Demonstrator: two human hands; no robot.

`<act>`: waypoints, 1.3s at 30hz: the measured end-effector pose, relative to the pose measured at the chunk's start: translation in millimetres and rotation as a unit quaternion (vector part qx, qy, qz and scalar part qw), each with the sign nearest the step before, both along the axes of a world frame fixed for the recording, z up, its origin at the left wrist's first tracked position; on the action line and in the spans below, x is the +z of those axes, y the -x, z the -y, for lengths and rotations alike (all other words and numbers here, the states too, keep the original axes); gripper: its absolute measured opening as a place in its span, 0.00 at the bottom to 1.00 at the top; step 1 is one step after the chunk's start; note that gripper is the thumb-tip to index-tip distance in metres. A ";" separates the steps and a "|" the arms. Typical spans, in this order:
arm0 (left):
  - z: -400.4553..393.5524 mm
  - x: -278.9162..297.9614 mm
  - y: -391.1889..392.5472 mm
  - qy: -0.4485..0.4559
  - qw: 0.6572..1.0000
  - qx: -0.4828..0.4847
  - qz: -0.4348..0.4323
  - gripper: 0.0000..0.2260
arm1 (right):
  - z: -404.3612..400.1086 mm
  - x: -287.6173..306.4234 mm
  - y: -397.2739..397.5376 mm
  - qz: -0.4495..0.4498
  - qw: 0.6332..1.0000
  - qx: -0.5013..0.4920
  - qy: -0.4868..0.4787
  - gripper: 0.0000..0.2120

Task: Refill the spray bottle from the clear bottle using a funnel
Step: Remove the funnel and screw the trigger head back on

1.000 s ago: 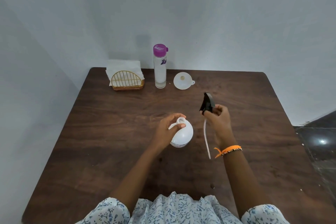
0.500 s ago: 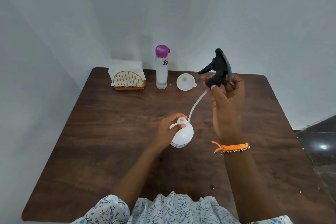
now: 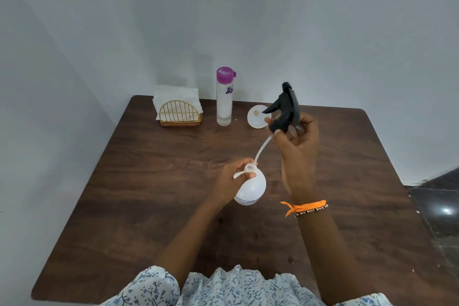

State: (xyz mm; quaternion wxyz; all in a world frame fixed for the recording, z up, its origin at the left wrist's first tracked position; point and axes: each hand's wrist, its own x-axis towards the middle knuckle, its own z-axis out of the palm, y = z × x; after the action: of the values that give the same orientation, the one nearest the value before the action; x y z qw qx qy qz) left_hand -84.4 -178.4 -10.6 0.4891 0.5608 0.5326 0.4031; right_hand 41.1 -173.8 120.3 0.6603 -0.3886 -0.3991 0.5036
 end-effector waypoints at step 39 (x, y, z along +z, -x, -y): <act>6.7 3.7 -2.3 -0.009 0.999 0.030 0.019 0.17 | 7.4 -80.7 -8.6 0.527 0.837 0.147 0.018 0.08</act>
State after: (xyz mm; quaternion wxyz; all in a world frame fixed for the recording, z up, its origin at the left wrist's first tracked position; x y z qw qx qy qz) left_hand -82.1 -185.0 -7.0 0.4817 0.5416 0.5359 0.4329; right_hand 49.8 -181.2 39.6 0.2615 -0.5439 -0.7301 0.3204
